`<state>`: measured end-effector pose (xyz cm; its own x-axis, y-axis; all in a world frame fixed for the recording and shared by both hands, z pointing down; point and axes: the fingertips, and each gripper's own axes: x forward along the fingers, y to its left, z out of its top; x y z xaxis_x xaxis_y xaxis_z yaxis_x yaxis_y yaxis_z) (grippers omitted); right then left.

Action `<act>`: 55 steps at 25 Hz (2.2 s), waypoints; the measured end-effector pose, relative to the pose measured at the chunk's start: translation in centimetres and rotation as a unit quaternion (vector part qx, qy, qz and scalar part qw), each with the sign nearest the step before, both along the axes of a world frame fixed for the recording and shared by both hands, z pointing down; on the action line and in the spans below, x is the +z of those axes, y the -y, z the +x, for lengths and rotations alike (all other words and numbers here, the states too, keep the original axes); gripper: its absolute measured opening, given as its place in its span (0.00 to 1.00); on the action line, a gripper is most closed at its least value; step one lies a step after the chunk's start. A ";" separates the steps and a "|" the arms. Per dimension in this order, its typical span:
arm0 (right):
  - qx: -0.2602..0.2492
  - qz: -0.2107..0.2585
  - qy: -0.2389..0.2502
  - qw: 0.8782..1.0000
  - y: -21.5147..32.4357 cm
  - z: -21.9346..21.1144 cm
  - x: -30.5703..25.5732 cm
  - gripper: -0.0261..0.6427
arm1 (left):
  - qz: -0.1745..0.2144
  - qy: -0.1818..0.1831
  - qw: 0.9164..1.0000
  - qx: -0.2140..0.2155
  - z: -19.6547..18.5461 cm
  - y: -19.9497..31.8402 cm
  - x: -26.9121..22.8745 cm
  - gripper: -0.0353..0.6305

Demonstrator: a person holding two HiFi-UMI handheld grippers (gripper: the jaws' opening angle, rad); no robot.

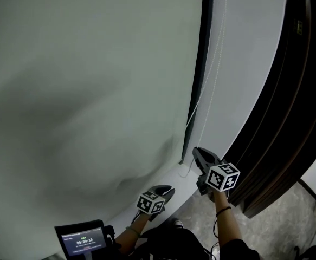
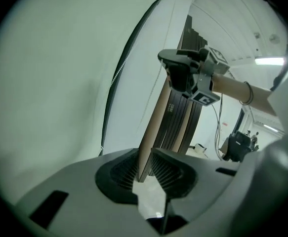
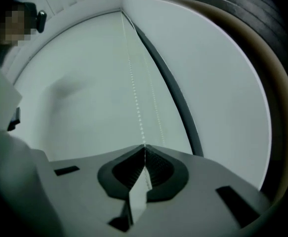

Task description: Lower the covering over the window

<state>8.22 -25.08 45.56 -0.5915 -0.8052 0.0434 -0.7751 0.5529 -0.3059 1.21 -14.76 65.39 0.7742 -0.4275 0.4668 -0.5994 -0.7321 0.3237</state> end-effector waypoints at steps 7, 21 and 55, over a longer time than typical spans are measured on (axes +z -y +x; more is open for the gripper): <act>0.073 -0.003 -0.013 0.997 -1.2 2.5 1.0 0.06 | 0.045 -0.070 0.997 -0.002 1.6 0.2 -5.9 0.15; 0.094 -0.037 0.032 0.994 -8.8 2.8 2.7 0.06 | 0.101 -0.143 0.984 -0.032 0.7 1.2 -14.0 0.15; 0.071 -0.132 0.026 0.988 -22.0 0.1 11.6 0.06 | 0.069 -0.178 0.982 -0.010 3.5 -9.1 -9.1 0.15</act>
